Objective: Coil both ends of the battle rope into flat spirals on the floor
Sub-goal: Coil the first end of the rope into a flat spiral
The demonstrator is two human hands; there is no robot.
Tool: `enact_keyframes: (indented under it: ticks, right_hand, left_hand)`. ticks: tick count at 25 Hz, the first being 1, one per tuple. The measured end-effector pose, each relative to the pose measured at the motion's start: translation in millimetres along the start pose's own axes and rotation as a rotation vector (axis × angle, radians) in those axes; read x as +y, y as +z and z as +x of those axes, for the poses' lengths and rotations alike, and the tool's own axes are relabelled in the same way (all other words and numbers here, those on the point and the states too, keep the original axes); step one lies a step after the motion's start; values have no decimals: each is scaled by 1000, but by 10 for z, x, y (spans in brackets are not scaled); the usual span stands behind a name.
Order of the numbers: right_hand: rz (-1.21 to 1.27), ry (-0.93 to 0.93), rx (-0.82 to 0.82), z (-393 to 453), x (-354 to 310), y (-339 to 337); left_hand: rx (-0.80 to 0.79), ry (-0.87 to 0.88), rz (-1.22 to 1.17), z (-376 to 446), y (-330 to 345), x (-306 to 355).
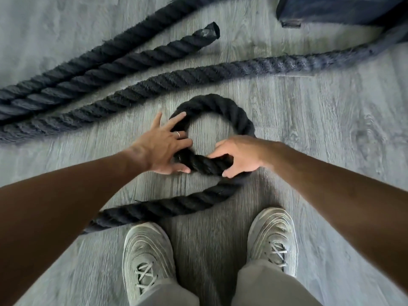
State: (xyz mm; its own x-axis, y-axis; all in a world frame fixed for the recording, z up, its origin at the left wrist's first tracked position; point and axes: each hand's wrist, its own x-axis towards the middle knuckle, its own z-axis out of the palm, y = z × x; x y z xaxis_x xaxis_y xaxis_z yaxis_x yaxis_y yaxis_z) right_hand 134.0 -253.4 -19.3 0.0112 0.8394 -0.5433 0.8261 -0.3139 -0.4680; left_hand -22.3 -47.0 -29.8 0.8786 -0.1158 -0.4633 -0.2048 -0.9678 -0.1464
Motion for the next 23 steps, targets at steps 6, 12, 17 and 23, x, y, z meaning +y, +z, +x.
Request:
enact_keyframes:
  ticks: [6,12,17,23]
  right_hand:
    - [-19,137,377,-127,-166,-56]
    - [-226,226,254,-60,-542,521]
    - [-213,90,212,-42,-114,274]
    - [-440,199,328,-197,356,-117]
  left_hand:
    - [40,-344,-213,-276,88,359]
    - [17,-624,-459,-290,36,638]
    - [39,-571,-527,-311,-71,875]
    - [-9,-331,-521,49,-352,1093]
